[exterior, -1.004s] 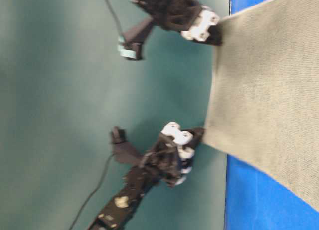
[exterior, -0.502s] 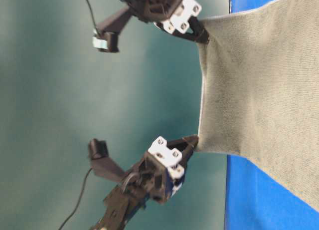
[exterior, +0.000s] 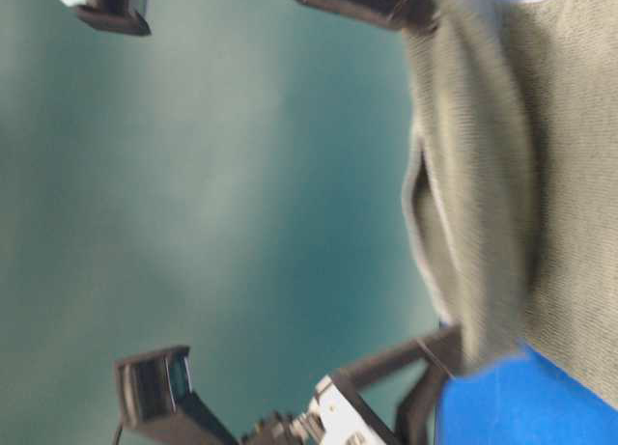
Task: Fold a large towel.
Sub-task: 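Fold the top edge down toward the bottom edge with both grippers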
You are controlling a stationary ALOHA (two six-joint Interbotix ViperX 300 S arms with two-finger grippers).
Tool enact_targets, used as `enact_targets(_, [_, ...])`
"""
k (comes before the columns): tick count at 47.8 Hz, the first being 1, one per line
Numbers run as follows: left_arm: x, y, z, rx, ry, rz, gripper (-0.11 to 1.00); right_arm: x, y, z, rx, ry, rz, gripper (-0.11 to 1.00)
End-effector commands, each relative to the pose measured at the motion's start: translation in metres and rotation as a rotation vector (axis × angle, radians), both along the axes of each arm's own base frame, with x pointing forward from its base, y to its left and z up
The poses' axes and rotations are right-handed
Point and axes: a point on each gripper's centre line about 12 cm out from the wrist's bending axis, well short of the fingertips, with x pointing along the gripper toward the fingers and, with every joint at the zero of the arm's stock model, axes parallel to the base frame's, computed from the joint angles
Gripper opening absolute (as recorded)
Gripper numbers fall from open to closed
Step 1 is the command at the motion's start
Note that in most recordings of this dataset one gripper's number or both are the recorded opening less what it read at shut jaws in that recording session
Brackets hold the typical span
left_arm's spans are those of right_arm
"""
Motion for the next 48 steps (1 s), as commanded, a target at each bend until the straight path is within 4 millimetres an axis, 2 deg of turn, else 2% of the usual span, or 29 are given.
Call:
enact_targets(1, [-0.001, -0.032, 0.008, -0.001, -0.022, -0.091, 0.01, 0.006, 0.022, 0.005, 0.035, -0.019, 0.031, 0.06])
enact_targets(12, [-0.01, -0.083, -0.005, -0.013, 0.078, -0.23, 0.01, 0.017, 0.078, -0.004, 0.134, 0.02, 0.064, 0.06])
enact_targets(20, [-0.018, -0.097, -0.012, -0.051, 0.148, -0.232, 0.01, 0.027, 0.102, -0.016, 0.146, 0.067, 0.084, 0.06])
enact_targets(29, [-0.018, -0.106, -0.021, -0.098, 0.185, -0.205, 0.01, 0.031, 0.109, -0.024, 0.153, 0.09, 0.089, 0.06])
enact_targets(39, [-0.013, -0.128, -0.018, -0.102, 0.172, -0.257, 0.01, 0.034, 0.114, -0.024, 0.186, 0.06, 0.096, 0.06])
enact_targets(48, [-0.012, -0.13, -0.018, -0.114, 0.178, -0.247, 0.02, 0.038, 0.121, -0.027, 0.199, 0.045, 0.117, 0.06])
